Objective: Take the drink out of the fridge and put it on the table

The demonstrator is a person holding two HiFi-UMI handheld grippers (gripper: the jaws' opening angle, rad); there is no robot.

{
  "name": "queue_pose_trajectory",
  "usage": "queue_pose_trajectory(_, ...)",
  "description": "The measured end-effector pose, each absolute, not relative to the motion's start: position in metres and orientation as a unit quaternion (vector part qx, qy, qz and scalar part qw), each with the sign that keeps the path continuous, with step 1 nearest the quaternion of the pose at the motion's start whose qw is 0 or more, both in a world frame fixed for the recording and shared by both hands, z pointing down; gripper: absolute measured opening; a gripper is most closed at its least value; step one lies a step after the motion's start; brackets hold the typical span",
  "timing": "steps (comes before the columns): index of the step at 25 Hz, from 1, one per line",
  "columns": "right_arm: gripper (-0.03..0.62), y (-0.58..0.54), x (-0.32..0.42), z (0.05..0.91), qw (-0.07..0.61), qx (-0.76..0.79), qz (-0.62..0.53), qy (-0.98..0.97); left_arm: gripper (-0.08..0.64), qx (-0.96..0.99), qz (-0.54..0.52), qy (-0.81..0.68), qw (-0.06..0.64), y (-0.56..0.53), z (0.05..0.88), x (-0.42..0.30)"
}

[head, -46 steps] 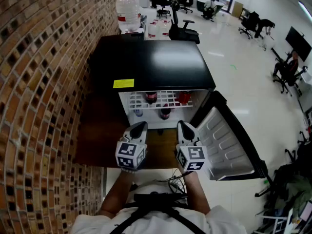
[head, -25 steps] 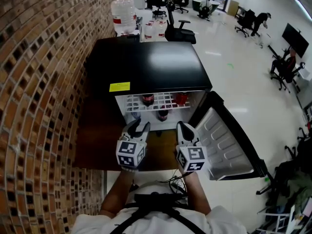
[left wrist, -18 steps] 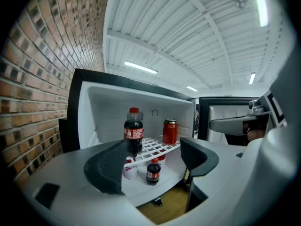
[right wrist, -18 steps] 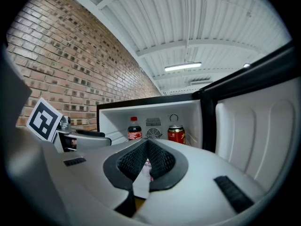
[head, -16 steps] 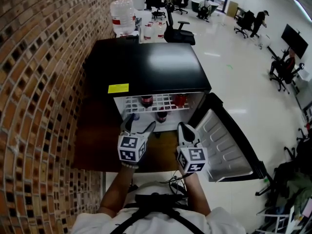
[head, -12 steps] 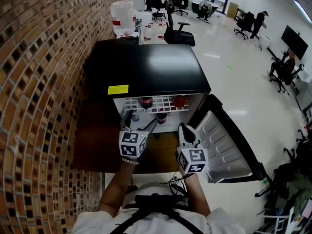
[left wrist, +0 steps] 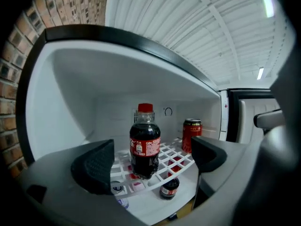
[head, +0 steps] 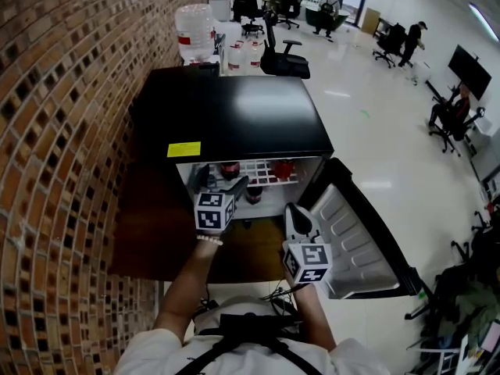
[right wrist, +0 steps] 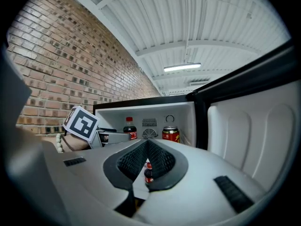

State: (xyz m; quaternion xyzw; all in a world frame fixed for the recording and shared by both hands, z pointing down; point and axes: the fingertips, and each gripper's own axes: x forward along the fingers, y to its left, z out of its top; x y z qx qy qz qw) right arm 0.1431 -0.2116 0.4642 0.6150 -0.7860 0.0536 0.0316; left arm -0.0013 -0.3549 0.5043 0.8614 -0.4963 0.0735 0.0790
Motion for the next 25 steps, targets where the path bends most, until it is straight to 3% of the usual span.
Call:
queue_pose_trajectory(13,0.015,-0.218,0.151,0.464,0.028,0.619,0.056,-0.783,0.505,0.858,0.084,-0.500,0.088,-0.399,0.514,0.010)
queue_pose_trajectory(25,0.015,-0.222,0.160,0.461,0.025,0.627,0.054,-0.777,0.351,0.863,0.096,-0.488,0.092,-0.409,0.517,0.012)
